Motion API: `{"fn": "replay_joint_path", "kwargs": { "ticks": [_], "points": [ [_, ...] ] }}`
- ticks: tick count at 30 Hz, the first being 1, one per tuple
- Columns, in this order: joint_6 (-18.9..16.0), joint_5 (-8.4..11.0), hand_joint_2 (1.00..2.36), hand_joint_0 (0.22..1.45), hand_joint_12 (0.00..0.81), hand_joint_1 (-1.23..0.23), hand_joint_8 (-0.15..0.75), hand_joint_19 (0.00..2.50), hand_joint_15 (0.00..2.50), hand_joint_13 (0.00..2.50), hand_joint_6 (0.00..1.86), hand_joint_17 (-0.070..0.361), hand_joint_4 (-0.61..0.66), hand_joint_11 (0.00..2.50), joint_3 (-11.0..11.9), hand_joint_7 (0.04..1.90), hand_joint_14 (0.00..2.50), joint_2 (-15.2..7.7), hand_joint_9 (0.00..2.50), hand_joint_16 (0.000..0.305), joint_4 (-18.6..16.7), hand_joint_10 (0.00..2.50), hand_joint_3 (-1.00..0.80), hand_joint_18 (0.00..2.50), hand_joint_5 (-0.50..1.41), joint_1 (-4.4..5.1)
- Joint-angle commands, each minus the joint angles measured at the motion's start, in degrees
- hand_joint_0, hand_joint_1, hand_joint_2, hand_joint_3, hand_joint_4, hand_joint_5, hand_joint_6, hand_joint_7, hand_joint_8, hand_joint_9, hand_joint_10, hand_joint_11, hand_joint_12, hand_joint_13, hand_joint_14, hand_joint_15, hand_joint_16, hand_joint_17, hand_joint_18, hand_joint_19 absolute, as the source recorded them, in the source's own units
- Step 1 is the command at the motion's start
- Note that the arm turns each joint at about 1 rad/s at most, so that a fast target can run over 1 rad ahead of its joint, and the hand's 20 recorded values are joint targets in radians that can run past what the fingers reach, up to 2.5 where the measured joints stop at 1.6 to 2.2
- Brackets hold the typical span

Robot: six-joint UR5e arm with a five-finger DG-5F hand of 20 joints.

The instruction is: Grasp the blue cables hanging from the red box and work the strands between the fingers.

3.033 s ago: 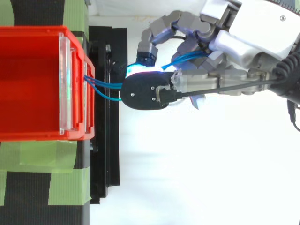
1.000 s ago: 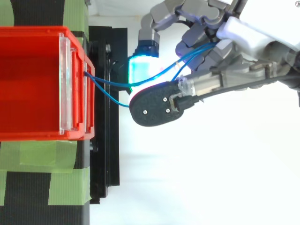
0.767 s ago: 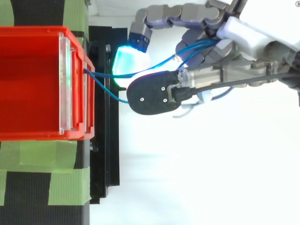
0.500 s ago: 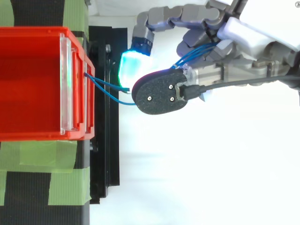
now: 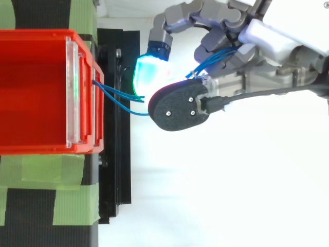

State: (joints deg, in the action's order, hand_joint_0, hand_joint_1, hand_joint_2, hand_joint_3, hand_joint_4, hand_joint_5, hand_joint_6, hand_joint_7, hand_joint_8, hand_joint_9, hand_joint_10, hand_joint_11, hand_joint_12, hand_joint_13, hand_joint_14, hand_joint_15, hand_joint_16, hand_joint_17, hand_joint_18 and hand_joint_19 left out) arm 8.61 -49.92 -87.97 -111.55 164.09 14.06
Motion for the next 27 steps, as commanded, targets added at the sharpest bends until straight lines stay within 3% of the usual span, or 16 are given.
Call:
{"fn": "replay_joint_path", "kwargs": {
  "ticks": [1,5,13,18,23,27],
  "points": [
    [0.0,0.0,1.0,0.74,0.588,-0.71,0.499,0.72,1.56,1.86,0.69,0.174,0.25,2.5,0.1,1.1,2.5,0.0,1.73,0.232,0.0,2.5,-1.0,2.46,0.02,0.0],
    [0.0,0.0,1.0,0.83,0.588,-0.78,0.499,0.72,1.56,1.86,0.78,0.174,0.23,2.5,0.0,1.08,2.5,0.0,1.73,0.232,-0.1,2.5,-0.92,2.46,-0.07,0.0],
    [0.0,0.0,1.0,0.83,0.588,-0.85,0.499,0.72,1.56,1.86,0.9,0.174,0.24,2.5,0.0,1.02,2.5,0.0,1.73,0.232,-0.1,2.5,-1.0,2.46,-0.16,0.0],
    [0.0,-0.09,1.0,0.94,0.588,-0.82,0.499,0.72,1.56,1.86,1.18,0.174,0.23,2.5,0.0,0.94,2.5,-0.1,1.73,0.232,-0.2,2.5,-0.99,2.46,-0.16,0.0],
    [0.0,0.0,1.01,0.95,0.588,-0.7,0.499,0.72,1.56,1.86,1.33,0.174,0.21,2.5,0.0,0.92,2.5,0.0,1.73,0.232,-0.1,2.5,-0.63,2.46,-0.13,0.0],
    [0.0,0.0,1.02,0.93,0.588,-0.68,0.499,0.72,1.56,1.86,1.33,0.174,0.2,2.5,0.0,0.94,2.5,0.0,1.73,0.232,0.0,2.5,-0.51,2.46,-0.13,0.0]
  ]
}}
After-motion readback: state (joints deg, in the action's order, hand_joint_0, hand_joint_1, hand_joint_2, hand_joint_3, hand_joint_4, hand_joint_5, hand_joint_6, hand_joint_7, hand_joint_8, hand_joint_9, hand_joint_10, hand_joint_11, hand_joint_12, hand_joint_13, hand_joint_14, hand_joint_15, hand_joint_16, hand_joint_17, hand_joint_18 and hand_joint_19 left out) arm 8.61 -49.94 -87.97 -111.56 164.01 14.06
